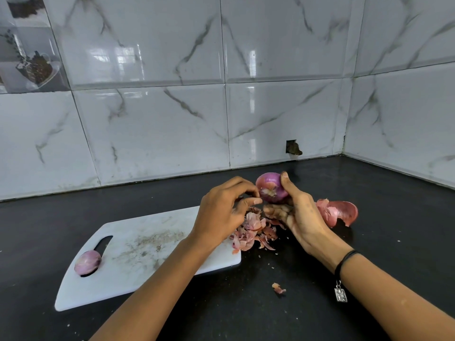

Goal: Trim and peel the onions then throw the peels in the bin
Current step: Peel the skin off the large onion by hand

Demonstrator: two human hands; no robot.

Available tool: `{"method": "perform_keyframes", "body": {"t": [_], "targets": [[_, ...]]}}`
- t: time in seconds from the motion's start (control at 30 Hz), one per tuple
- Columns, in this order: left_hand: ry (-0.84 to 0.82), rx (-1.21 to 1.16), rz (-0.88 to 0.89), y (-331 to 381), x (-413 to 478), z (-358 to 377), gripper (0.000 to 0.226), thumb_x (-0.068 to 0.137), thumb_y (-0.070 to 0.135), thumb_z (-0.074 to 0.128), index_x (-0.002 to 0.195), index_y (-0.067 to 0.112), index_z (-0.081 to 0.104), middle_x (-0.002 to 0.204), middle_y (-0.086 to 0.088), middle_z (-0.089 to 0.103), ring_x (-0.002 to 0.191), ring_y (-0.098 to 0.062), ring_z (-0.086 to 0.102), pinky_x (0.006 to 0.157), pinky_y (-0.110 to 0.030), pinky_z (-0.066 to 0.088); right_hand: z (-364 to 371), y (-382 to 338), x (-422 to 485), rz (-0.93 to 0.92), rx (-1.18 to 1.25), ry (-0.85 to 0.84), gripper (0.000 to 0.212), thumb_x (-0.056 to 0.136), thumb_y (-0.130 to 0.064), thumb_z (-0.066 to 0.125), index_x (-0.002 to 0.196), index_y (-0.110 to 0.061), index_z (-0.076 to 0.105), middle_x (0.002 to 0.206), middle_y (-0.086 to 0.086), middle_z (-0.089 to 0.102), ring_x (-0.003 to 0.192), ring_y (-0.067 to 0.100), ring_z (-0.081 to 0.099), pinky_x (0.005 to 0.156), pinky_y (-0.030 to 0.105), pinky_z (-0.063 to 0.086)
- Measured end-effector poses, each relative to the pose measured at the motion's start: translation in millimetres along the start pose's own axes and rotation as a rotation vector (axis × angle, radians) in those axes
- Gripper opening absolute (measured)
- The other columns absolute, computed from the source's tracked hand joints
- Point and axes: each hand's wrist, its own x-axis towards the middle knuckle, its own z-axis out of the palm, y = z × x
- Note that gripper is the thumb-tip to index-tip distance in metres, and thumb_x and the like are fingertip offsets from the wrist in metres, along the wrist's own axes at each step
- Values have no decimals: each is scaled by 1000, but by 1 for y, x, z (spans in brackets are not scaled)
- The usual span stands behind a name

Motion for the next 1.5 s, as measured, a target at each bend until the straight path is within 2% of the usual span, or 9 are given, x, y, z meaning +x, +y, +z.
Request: {"method": "perform_keyframes", "body": {"t": [0.2,0.37,0.53,0.67,0.87,1.03,1.1,1.27,1.5], "targets": [[-69,183,-58,13,-2,-2,32,94,58,60,101,29,72,96,17,69,86,-3,64,75,-33,58,1,-1,-2,2,15,-20,57,103,-49,47,107,3,71,87,18,77,65,19,70,67,26,59],[-38,38,-104,8,2,-1,53,85,51,76,131,35,56,128,19,55,114,-2,59,91,-35,58,3,-1,-6,-2,-65,-37,58,99,-53,53,93,0,76,75,18,72,60,20,62,64,26,57],[-144,-243,-190,13,-1,1,66,76,36,89,134,33,58,122,20,63,113,4,60,92,-16,54,5,-5,-13,11,-273,-100,72,91,-69,54,70,-2,74,53,15,55,41,19,45,41,22,39],[-181,-463,-340,13,-3,2,79,65,38,94,136,38,57,123,14,66,113,-5,66,93,-24,57,5,-3,-11,68,-211,-160,87,93,-70,48,97,15,69,58,17,60,36,15,43,32,19,32],[-127,-746,-519,23,-1,3,55,62,47,85,111,27,70,102,2,77,98,-9,72,83,-20,56,7,-1,-13,233,-38,-266,82,94,-72,40,108,3,69,71,16,57,41,15,47,32,20,38],[-48,-1013,-705,26,1,5,96,54,78,77,123,13,66,114,-15,75,110,-28,72,98,-40,56,9,0,-16,-26,-290,-190,77,95,-67,46,76,3,71,54,12,59,39,19,43,37,22,34],[-26,-1088,-794,28,2,1,85,72,74,61,124,7,64,109,-17,75,102,-31,74,94,-44,58,8,1,-17,-167,-348,-142,65,95,-58,57,70,1,65,51,11,55,40,20,43,39,22,33],[9,-1161,-986,23,4,-16,77,89,74,47,85,0,68,62,-13,64,38,-17,52,37,-22,42,10,5,-19,-432,-567,-92,31,87,-44,77,78,-16,66,59,-4,60,53,10,49,54,24,44],[105,-1240,-1048,25,9,-20,40,90,42,67,88,2,71,78,-11,70,64,-22,67,53,-28,57,12,9,-18,-710,-794,-149,32,75,-36,90,91,-24,65,80,-14,62,63,19,58,60,17,46]]}}
